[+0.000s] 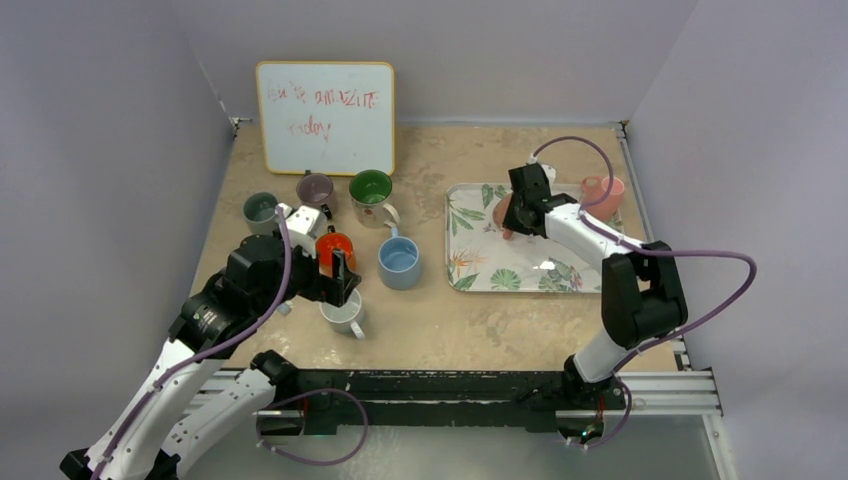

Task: Turn the mug right side up
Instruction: Turn over the cup on the tray.

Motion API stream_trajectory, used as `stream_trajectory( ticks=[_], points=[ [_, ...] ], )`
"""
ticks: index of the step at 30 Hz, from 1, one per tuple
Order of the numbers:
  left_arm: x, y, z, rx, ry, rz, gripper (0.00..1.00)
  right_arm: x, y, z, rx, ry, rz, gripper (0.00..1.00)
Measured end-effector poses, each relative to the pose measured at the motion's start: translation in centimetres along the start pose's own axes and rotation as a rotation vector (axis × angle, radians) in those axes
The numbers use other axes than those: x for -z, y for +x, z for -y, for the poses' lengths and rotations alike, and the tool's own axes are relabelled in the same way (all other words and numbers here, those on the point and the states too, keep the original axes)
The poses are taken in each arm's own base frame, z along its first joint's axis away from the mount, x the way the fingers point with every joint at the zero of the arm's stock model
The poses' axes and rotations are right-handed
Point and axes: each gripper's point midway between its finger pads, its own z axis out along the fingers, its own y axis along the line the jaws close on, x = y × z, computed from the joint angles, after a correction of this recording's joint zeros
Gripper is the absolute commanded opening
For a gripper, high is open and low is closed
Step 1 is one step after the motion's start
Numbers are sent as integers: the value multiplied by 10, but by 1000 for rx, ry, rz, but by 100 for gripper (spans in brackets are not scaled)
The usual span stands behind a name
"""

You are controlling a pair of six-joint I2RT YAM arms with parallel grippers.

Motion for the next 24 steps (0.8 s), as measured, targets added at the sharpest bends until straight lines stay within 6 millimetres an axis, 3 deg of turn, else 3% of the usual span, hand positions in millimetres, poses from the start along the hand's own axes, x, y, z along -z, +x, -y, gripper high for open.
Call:
stream_trajectory(
  ticks=[8, 16, 24],
  points=[
    [-2, 1, 0, 0, -3, -10, 100, 2, -1, -2, 5, -25, 13, 0],
    [-4, 10, -7, 45, -49, -51, 100, 21, 14, -1, -26, -101, 25, 0],
    [-15, 3, 15, 154, 40, -58, 94, 56, -1, -18, -97, -274, 150, 0]
  ],
)
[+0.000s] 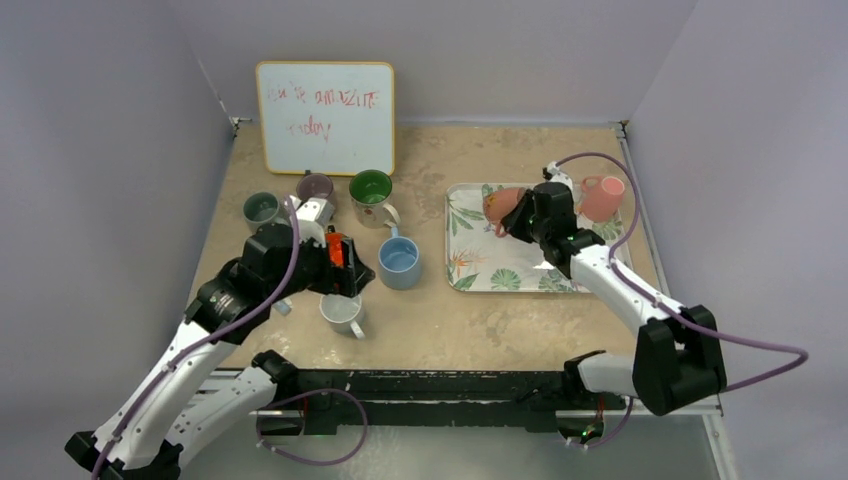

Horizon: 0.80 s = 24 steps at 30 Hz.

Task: Turn the mug right side up
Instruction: Turn over the cup on the tray.

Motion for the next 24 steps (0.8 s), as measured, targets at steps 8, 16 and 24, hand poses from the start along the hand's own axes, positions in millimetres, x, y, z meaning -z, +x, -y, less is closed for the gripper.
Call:
stream_trajectory(
  ticks=[8, 16, 24],
  points=[
    [-29, -12, 24, 128, 97, 7, 88, 18, -12, -54, -86, -271, 22, 0],
    [-58, -27, 48, 190, 204, -3, 88, 42, -8, -93, -148, -443, -4, 0],
    [-57, -53, 76, 233, 350, 84, 89, 81, -18, -150, -189, -684, 21, 0]
  ],
)
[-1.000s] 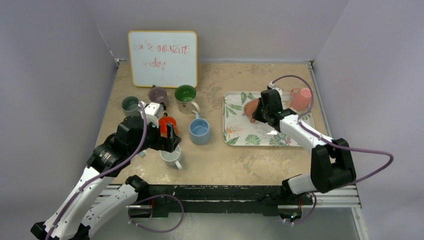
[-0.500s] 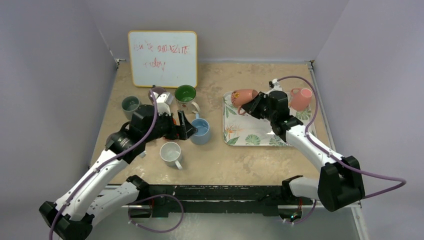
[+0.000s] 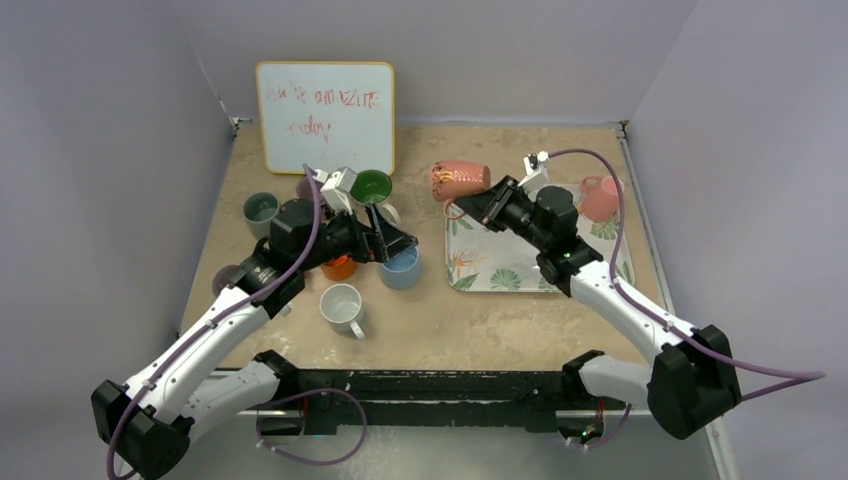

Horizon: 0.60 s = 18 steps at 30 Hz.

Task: Turn the mug right side up
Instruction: Turn over the cup on the tray.

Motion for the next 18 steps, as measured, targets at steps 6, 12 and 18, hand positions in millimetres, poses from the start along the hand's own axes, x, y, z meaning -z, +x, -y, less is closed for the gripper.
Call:
stream_trajectory(
  ticks=[6, 12, 18],
  points=[
    [-4, -2, 16, 47, 115, 37, 85, 5, 4, -37, -34, -148, 13, 0],
    [0, -15, 41, 27, 244, 89, 82, 11, 10, -65, -91, -295, 0, 0],
    [2, -17, 54, 1, 334, 113, 77, 22, 15, -87, -127, -429, -20, 0]
  ],
)
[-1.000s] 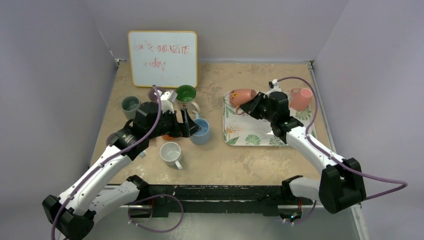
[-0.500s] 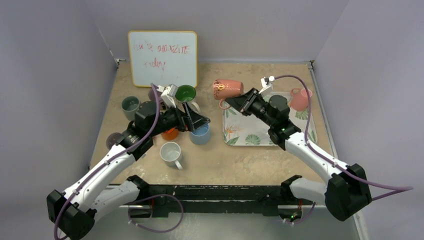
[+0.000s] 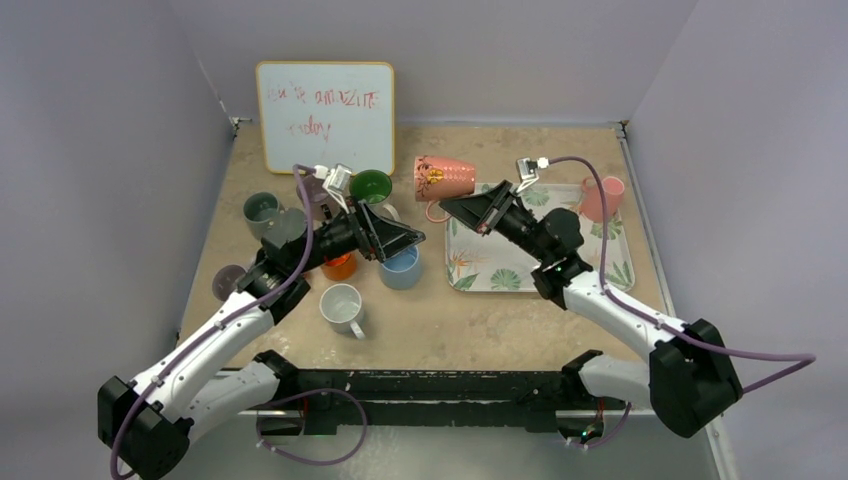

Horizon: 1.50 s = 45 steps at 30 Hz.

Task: Turn the mug right side up
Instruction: Turn over the cup on the tray.

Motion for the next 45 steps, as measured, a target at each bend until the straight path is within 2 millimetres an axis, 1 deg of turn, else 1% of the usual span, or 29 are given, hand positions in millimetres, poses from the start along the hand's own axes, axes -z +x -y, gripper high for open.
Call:
stream_trajectory(
  ticks=[5, 8, 13, 16, 21, 27, 28, 31, 36, 37, 43, 45],
  points=[
    [-6, -3, 6, -5, 49, 4, 75, -1, 2, -20, -9, -87, -9, 0],
    [-11, -5, 10, -4, 86, 6, 73, -3, 7, -27, -16, -127, -24, 0],
    [-19, -6, 10, 5, 117, 8, 67, -7, 20, -27, -42, -155, -71, 0],
    [-22, -6, 11, 16, 135, 4, 57, -9, 27, -25, -54, -158, -93, 0],
    [-24, -5, 13, 30, 164, -1, 47, -11, 29, -30, -50, -188, -93, 0],
    [-25, -6, 16, 37, 178, 2, 42, -16, 31, -37, -44, -228, -101, 0],
    [-24, -6, 16, 38, 180, 2, 39, -17, 31, -38, -42, -232, -102, 0],
    [-24, -6, 17, 53, 180, -2, 23, -17, 33, -40, -38, -246, -112, 0],
    [-24, -4, 16, 63, 176, -13, 0, -12, 36, -46, -17, -280, -120, 0],
    [-24, -2, 15, 71, 173, -20, 0, -11, 37, -45, -11, -282, -119, 0],
    [-22, 5, 9, 83, 142, -50, 0, -8, 43, -36, -13, -263, -126, 15],
    [-20, 8, 7, 80, 132, -58, 0, -7, 46, -34, -13, -255, -132, 22]
  ],
)
